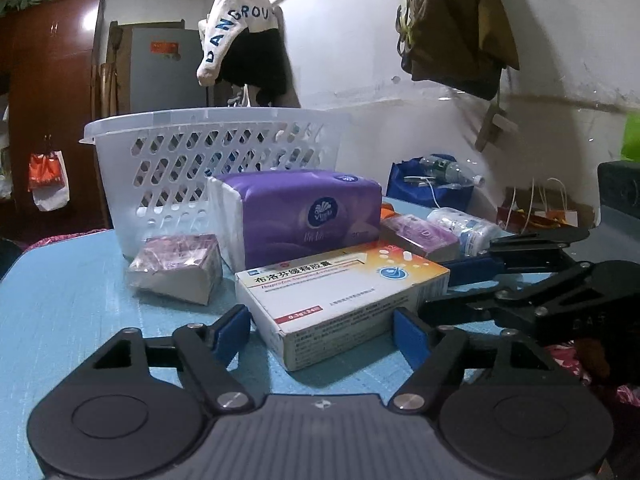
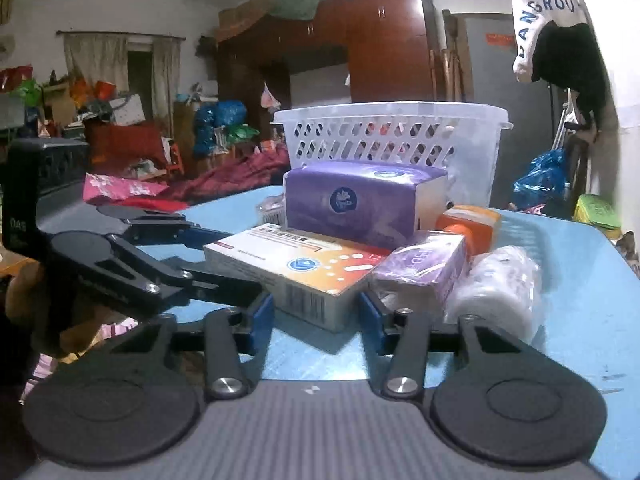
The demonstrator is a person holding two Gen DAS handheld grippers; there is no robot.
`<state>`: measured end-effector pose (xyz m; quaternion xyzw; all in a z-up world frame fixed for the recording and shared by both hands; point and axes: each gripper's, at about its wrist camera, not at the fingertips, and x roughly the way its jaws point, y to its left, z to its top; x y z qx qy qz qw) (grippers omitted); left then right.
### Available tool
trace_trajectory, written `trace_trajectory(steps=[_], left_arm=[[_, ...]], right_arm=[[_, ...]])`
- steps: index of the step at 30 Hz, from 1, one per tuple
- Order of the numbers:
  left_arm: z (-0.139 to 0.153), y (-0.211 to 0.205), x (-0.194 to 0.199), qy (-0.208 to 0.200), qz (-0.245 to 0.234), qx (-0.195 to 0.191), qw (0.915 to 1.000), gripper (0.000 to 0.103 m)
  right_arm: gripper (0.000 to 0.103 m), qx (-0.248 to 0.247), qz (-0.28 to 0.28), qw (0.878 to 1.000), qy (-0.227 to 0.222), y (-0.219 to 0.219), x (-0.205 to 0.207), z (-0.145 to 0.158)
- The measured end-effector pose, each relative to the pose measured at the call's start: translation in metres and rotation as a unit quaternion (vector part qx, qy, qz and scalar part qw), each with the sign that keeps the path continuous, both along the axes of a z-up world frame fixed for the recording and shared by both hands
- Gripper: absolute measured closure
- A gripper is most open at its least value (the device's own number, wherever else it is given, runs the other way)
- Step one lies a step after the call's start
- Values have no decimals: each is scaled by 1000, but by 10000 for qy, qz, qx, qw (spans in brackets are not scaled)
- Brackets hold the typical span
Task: Organize objects
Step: 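Reach the left tool to the white-and-orange medicine box and grasp it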
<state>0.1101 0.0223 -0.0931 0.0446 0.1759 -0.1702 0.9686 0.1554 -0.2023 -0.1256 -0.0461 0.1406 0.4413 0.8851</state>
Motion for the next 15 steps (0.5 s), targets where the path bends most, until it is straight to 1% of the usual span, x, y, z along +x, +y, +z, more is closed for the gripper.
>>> trace_trajectory(steps=[1, 5, 10, 15], left_arm=[[0, 0, -2, -13, -11, -10, 10000, 26], [2, 5, -11, -37, -98, -126, 9999, 30], [9, 14, -19, -91, -207, -309, 9993, 32], [23, 11, -28, -335, -183, -328, 9987, 33]], right_arm=[[63, -32, -19, 10000, -35, 1, -1, 0], [64, 10, 15, 10000, -37, -4, -6, 3], [66, -46, 61, 9998, -203, -3, -13, 9], [66, 7, 56, 9996, -265, -4, -17, 20]])
